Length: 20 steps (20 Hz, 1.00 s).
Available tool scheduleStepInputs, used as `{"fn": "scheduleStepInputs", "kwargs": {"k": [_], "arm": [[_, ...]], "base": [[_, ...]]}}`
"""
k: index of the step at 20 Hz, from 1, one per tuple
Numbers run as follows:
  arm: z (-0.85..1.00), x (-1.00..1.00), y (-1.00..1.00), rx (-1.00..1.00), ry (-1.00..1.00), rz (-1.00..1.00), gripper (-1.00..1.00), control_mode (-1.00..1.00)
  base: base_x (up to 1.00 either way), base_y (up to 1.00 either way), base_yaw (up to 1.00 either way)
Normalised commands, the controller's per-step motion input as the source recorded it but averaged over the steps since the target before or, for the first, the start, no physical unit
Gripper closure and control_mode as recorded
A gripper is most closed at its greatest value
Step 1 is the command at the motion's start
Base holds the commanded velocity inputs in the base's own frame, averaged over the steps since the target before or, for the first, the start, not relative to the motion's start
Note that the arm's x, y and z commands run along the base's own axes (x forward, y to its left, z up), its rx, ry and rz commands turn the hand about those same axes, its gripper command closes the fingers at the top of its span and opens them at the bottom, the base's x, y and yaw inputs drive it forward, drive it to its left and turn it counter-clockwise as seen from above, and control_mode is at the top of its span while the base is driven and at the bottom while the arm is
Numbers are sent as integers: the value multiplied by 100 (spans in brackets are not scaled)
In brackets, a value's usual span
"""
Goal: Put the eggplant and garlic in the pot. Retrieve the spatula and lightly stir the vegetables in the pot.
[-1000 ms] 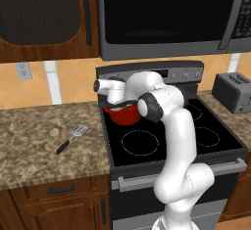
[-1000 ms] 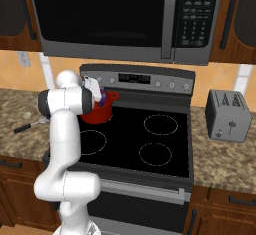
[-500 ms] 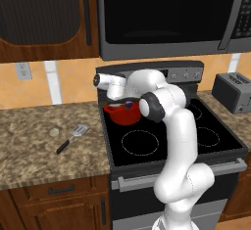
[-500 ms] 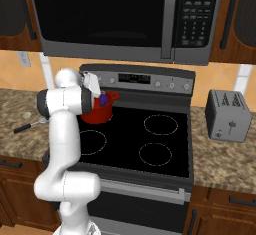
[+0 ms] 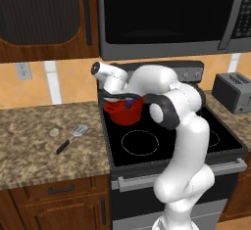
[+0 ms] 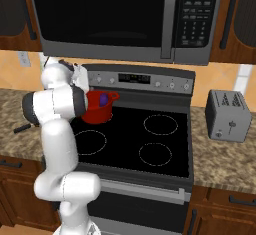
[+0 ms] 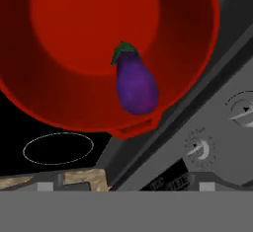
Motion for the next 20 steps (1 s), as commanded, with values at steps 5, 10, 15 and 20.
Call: {"fn": "scheduleStepInputs", "kwargs": {"k": [5, 10, 15, 20], "arm": [[21, -100, 63, 20, -1, 18, -100, -100], [-11, -81, 66, 18, 0, 12, -100, -100], [-2, -13, 19, 11, 0, 0, -100, -100], [-11, -20, -8, 19, 2, 0, -100, -100]], "base": [[0, 0, 0], [0, 0, 0], [0, 0, 0], [0, 0, 0]]}}
